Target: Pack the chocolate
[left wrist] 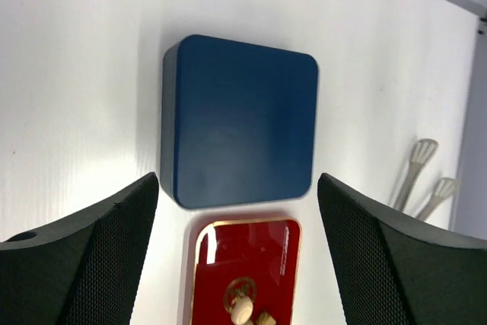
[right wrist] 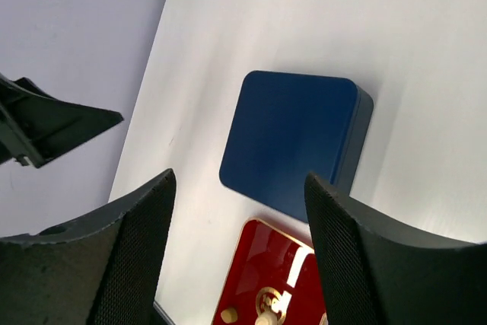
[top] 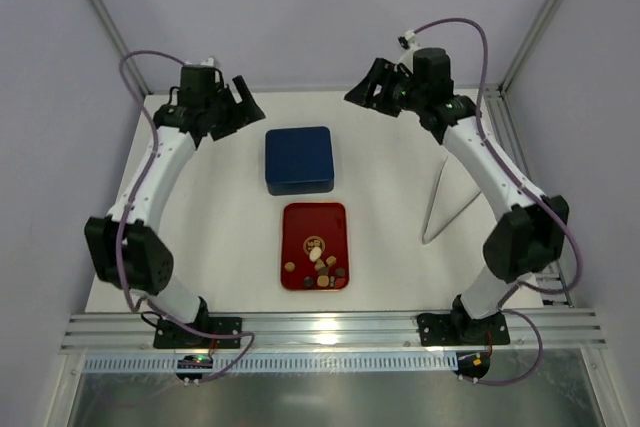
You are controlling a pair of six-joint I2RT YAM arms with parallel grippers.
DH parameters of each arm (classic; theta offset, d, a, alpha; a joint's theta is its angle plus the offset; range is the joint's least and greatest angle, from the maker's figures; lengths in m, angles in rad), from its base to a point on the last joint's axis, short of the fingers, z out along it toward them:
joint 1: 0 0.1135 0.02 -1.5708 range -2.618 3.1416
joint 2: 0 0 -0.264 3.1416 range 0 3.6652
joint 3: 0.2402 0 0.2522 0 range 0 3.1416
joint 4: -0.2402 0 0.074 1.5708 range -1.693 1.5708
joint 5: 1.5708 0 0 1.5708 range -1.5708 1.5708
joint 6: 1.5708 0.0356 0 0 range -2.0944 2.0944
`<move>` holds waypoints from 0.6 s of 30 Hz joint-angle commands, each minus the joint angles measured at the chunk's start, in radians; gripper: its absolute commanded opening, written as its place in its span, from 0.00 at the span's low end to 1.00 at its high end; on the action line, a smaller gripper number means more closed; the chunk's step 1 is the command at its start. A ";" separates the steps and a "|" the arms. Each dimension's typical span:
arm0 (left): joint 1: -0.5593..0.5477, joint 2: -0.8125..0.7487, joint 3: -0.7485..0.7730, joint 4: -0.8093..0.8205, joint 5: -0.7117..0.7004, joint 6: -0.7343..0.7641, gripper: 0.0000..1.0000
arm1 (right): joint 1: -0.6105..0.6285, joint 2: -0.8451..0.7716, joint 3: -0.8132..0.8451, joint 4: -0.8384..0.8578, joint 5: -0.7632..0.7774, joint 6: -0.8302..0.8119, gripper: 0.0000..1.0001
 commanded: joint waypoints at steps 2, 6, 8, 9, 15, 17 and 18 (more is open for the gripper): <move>-0.004 -0.244 -0.129 -0.017 0.025 0.043 0.84 | 0.004 -0.321 -0.268 0.079 0.118 -0.059 0.71; -0.018 -0.460 -0.328 0.026 0.042 0.049 0.84 | 0.004 -0.553 -0.485 0.106 0.197 -0.074 0.74; -0.021 -0.592 -0.401 0.046 0.042 0.045 0.85 | 0.004 -0.644 -0.586 0.083 0.239 -0.082 0.75; -0.025 -0.632 -0.467 0.050 0.045 0.045 0.85 | 0.004 -0.737 -0.623 0.080 0.266 -0.085 0.75; -0.028 -0.861 -0.610 0.037 0.028 0.072 0.86 | 0.005 -0.966 -0.813 0.029 0.343 -0.103 0.80; -0.027 -0.884 -0.614 0.012 0.028 0.080 0.86 | 0.005 -1.003 -0.829 -0.004 0.368 -0.117 0.80; -0.028 -0.889 -0.616 0.006 0.028 0.080 0.86 | 0.005 -1.009 -0.830 -0.014 0.372 -0.120 0.80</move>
